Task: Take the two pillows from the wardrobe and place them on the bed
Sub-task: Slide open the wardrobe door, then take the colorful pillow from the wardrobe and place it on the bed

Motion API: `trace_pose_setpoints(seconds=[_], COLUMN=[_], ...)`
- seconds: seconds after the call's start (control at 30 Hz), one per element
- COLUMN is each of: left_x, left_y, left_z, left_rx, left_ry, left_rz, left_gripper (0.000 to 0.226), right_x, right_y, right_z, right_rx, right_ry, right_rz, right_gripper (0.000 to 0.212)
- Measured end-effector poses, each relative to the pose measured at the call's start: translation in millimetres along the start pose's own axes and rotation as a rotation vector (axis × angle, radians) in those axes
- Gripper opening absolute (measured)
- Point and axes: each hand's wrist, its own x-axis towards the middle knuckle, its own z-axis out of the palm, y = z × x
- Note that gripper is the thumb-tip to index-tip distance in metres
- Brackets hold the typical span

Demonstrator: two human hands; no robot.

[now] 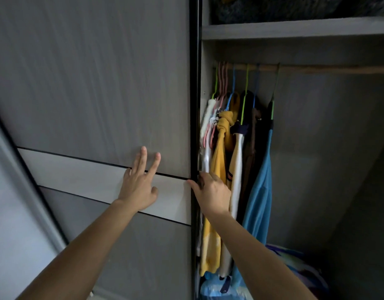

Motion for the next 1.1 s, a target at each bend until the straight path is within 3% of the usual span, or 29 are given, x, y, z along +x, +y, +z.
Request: trace_pose_setpoints(seconds=[0.2, 0.33, 0.5, 0.57, 0.67, 1.1], left_x=[-1, -5, 25, 39, 55, 52], left_y=[1, 20, 83, 118, 169, 366], left_z=[2, -3, -16, -22, -18, 81], left_rx=[-0.045, -0.016, -0.063, -0.104, -0.166, -0.299], left_ry=[0.009, 0.273, 0.539, 0.604, 0.623, 0.351], left_rz=[-0.022, 0.026, 0.313, 0.426, 0.526, 0.816], left_gripper=[0.094, 0.064, 0.063, 0.063, 0.064, 0.066], right_x=[4, 3, 16, 23, 18, -120], right_y=[8, 26, 83, 112, 156, 314], right_z=[1, -11, -45, -68, -104, -196], right_rx=[-0.071, -0.127, -0.192, -0.274, -0.402, -0.709], right_ry=[-0.006, 0.066, 0.29, 0.364, 0.331, 0.152], right_rz=[-0.059, -0.208, -0.3, -0.246, -0.098, 0.404], right_gripper=[0.054, 0.054, 0.051, 0.055, 0.061, 0.066])
